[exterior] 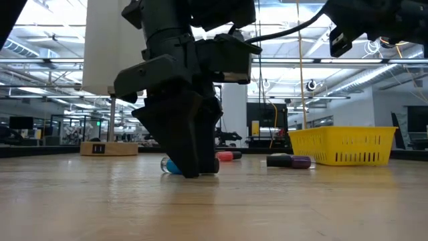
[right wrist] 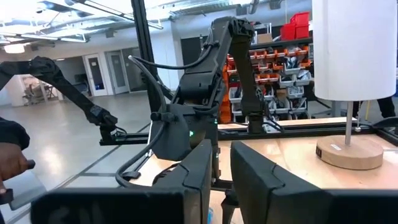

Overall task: Pick & Place Nail Polish
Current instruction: Put the medium blue nail polish into the yellow bin

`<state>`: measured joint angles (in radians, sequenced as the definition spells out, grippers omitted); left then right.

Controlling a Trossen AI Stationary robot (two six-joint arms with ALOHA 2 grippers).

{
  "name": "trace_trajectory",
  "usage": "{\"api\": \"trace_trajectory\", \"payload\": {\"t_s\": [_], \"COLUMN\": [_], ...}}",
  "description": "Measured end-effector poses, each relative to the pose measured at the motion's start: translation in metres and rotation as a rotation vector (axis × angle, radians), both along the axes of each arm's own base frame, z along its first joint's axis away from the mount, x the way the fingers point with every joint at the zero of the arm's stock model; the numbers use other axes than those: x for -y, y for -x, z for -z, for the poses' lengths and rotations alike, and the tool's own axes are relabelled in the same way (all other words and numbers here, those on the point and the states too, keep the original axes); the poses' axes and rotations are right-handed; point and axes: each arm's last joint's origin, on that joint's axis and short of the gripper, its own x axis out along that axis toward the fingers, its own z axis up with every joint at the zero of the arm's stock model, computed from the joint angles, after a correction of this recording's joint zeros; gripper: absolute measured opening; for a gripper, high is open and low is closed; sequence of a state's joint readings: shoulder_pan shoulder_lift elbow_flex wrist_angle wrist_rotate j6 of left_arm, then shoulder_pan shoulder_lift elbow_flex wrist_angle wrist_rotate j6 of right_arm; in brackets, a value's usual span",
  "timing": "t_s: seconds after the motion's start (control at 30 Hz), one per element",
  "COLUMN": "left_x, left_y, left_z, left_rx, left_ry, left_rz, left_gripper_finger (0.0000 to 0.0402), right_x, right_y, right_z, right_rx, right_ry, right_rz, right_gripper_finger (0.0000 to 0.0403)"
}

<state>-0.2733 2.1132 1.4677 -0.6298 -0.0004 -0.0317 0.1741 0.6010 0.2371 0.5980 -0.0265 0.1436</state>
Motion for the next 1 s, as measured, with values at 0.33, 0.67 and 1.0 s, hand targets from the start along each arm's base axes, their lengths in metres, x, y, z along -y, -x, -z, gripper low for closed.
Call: {"api": "trace_trajectory", "payload": {"t_s": [0.33,0.67,1.0], "left_x": [0.0016,0.0027,0.0007], "left_y": [0.001,-0.0008,-0.0029], "left_z": [0.0008,0.0005,-0.0014], "left_rx": [-0.019,0.002,0.014], "left_ry": [0.045,0.056,0.095], "left_rz": [-0.014,-0.016,0.015], "left_gripper_finger": [0.0234,0.0129,0.0038], "right_x": [0.0001,0.0,0.0], "right_y": [-0.0001,-0.0003,-0.0004], "right_z": [0.0004,0.0021,0.0026], "right_rx": [-0.004,-0.022,-0.026], "right_ry": [0.0,0.003,0.006], "right_rz": [0.003,0.003,0.004], "right_gripper_finger": [0.005,0.005,0.005]}}
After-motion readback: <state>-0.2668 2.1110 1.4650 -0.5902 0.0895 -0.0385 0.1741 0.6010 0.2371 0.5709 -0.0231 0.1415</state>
